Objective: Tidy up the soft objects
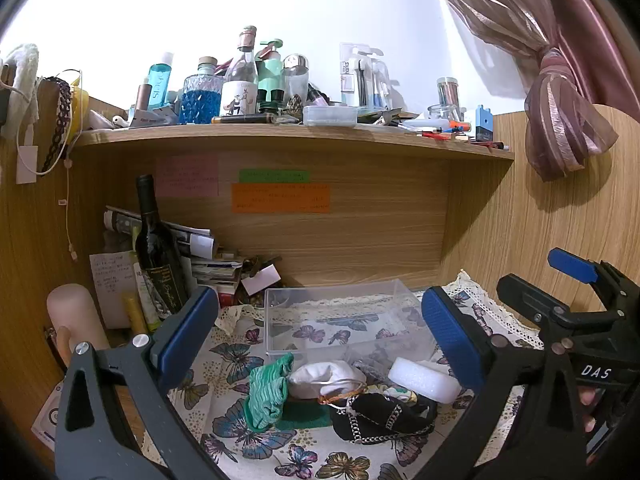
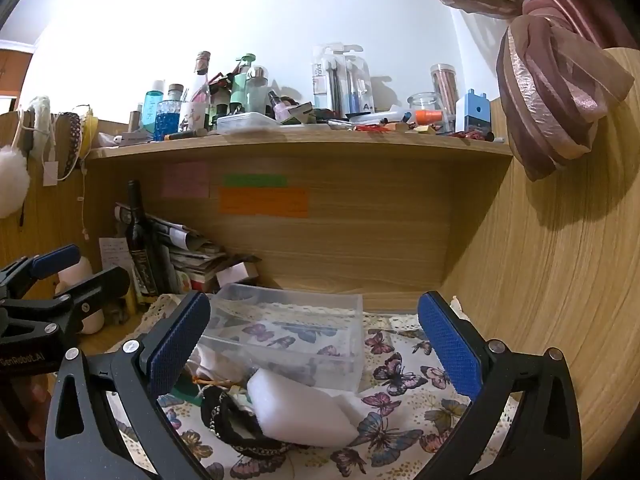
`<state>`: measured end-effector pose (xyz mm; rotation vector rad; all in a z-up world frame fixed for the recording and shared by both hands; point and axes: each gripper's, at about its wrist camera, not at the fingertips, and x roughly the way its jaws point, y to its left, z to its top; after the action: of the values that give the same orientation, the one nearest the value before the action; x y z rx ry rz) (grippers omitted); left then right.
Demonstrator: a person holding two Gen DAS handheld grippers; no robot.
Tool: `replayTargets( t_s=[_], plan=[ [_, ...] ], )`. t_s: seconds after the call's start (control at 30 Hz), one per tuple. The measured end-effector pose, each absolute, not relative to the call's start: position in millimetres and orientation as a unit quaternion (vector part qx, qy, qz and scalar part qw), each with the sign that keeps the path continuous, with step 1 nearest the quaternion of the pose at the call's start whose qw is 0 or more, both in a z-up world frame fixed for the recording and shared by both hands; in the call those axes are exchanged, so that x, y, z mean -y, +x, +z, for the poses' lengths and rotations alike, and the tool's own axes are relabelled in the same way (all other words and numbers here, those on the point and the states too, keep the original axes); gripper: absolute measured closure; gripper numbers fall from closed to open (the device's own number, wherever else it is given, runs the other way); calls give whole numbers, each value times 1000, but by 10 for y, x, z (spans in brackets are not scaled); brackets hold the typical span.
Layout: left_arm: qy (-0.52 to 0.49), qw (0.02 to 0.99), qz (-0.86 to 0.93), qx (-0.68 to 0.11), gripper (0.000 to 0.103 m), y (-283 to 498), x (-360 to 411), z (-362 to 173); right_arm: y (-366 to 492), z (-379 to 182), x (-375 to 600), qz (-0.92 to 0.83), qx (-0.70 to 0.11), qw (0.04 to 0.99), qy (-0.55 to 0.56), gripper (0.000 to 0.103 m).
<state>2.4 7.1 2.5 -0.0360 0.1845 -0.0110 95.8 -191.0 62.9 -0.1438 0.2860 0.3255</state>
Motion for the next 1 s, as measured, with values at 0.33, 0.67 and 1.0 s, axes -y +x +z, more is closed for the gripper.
replayTargets(
  t_s=[0.33, 0.67, 1.0],
  plan=[
    [-20, 995, -10, -94, 0, 45, -67, 30, 950, 647, 1870, 167, -144, 973, -68, 0],
    [-20, 996, -14, -91, 0, 19, -44, 61, 938, 648, 1882, 171, -143, 973, -65, 0],
    [-19, 996, -16, -91, 0, 6, -32, 55, 899, 650, 1860, 172, -138, 973, -66, 0]
  ],
)
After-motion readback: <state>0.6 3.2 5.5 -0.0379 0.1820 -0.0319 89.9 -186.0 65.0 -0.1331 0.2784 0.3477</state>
